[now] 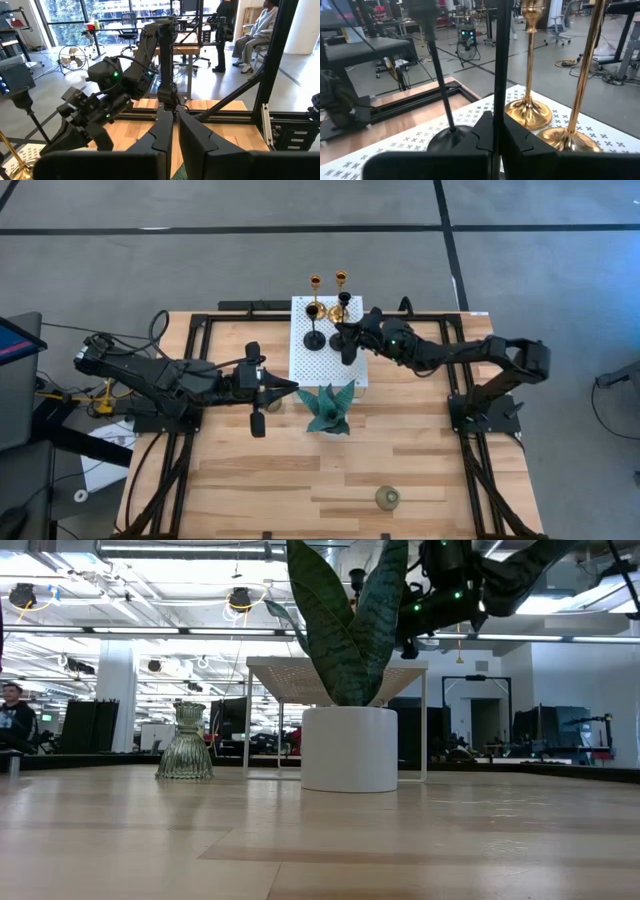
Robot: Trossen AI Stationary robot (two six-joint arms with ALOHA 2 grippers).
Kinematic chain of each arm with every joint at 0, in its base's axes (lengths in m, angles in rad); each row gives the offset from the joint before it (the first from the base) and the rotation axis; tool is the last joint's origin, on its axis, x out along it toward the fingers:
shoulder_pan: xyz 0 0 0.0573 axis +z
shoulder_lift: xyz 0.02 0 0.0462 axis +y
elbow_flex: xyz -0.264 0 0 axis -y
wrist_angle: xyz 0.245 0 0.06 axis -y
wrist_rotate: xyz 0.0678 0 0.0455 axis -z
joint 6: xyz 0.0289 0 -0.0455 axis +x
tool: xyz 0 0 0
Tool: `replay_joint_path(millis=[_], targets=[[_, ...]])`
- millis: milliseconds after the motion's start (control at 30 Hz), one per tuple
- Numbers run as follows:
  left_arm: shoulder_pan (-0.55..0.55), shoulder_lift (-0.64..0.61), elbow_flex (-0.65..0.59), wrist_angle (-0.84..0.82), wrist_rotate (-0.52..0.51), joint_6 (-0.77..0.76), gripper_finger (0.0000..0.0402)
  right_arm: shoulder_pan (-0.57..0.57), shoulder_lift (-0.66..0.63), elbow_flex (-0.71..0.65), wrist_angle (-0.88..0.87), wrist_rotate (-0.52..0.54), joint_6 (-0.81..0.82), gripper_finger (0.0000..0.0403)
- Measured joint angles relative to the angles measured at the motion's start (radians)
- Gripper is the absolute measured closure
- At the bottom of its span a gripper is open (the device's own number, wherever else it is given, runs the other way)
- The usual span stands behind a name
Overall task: Pick & Place candle stick holders
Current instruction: Put the black candle holder on the shelf aligned with the black candle holder
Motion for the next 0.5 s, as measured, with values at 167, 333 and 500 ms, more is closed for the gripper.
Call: replay_joint_path(millis=[167,333,500], targets=[[0.0,0.0,0.0,-0.001,0.0,0.0,0.0377,-0.007,0.01,0.001,0.008,0.001,-0.003,0.0403],[0.0,0.0,0.0,-0.003,0.0,0.0,0.0378,-0.008,0.004,0.001,-0.005,0.0,-0.05,0.0403],[0.0,0.0,0.0,-0.003,0.0,0.0,0.038,-0.017,0.002,0.002,-0.027,0.0,-0.053,0.0392]])
